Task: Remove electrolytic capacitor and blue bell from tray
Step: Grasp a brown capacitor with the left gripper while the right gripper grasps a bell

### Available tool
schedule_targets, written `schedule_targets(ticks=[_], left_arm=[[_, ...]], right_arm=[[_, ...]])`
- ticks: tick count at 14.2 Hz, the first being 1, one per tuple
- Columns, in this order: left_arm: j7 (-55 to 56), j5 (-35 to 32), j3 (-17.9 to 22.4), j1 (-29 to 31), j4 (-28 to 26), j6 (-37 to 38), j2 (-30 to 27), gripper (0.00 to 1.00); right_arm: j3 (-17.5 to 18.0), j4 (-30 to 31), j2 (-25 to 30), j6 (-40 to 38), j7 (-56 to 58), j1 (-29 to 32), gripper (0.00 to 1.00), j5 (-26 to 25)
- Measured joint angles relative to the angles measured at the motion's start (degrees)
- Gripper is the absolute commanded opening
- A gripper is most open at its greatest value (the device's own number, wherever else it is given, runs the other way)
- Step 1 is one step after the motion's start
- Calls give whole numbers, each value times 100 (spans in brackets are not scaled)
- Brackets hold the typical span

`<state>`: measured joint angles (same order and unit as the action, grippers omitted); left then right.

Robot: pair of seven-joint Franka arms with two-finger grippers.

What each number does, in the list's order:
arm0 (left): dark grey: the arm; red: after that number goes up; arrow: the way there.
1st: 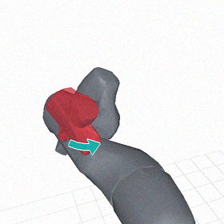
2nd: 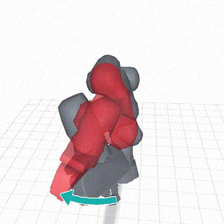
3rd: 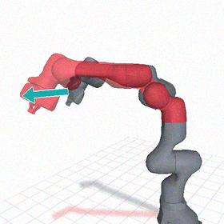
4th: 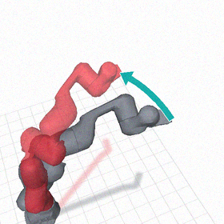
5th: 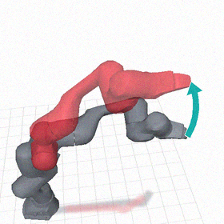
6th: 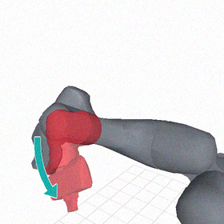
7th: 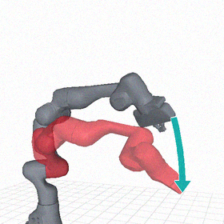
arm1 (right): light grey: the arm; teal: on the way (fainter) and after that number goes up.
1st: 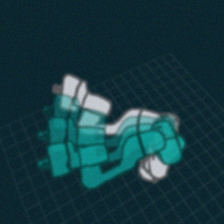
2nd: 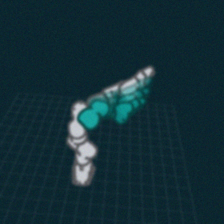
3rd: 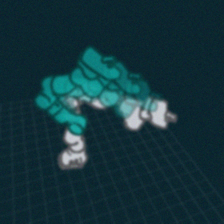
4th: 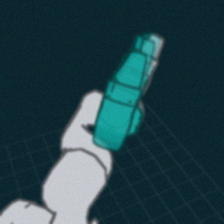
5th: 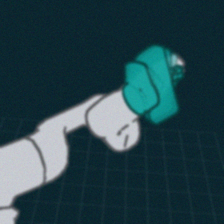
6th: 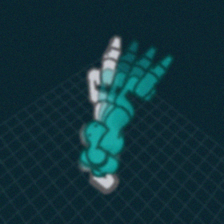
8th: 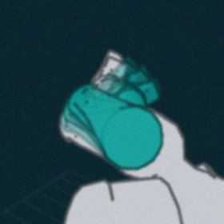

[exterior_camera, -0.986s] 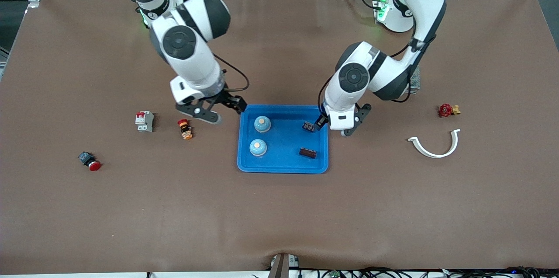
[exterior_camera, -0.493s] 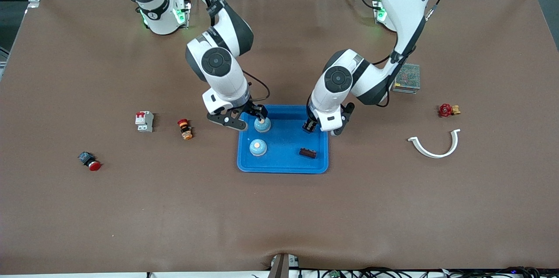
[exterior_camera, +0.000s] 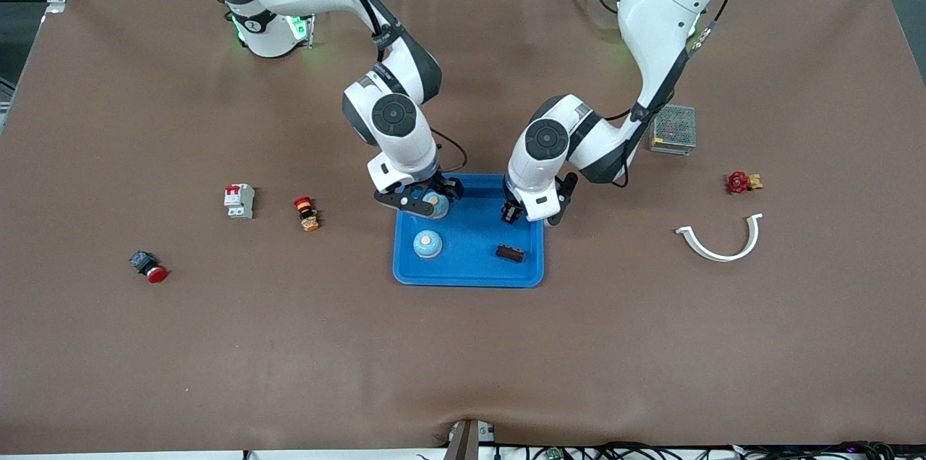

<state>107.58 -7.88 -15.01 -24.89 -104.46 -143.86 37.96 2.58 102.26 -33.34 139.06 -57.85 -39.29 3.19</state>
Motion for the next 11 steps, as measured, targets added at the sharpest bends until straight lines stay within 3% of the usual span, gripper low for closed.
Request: schedule_targets(ticks=[2,9,11], left_arm=[[14,-1,1,0,49,-1,34,2],[9,-43,41,35,354,46,-76,0],[-57,-51,57,75,449,399,-253,0]], right_arm=[[-15,-6,-90,78,-3,-9,100,-22],[-38,-36,-292,222,-135,-10,100,-342],[-62,-36,-348,290,-138,-11,100,-371]])
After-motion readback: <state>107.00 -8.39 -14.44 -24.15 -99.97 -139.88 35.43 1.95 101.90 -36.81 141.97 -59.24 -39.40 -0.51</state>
